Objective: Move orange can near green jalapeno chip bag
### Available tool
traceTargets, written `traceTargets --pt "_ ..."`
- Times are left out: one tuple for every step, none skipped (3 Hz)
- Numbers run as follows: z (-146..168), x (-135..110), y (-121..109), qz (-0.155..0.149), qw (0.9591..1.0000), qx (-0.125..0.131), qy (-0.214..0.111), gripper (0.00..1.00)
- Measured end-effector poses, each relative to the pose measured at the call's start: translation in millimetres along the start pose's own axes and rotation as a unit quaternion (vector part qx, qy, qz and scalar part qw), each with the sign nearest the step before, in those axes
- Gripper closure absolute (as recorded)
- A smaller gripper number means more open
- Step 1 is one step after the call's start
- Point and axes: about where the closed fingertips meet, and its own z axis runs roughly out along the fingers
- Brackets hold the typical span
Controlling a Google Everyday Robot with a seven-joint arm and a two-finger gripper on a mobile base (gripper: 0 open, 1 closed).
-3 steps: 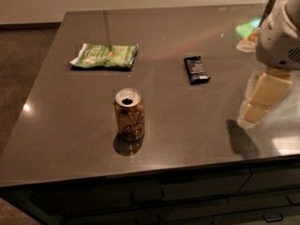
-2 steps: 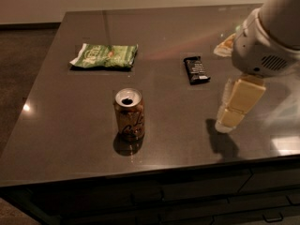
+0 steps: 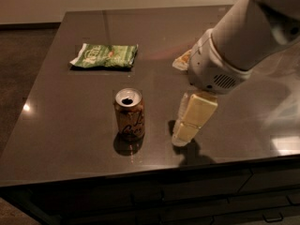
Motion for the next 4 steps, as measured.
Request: traceTargets --pt "25 -22 1 0.013 0.9994 -0.013 -0.030 0.00" --pt "48 -35 -3 0.027 0.9985 -0.016 -0.045 0.00" --pt "64 -43 -9 0.042 0.9973 -0.016 -0.058 0.00" --pt "74 -51 -11 0.049 0.9957 -0.014 -0.078 0.00"
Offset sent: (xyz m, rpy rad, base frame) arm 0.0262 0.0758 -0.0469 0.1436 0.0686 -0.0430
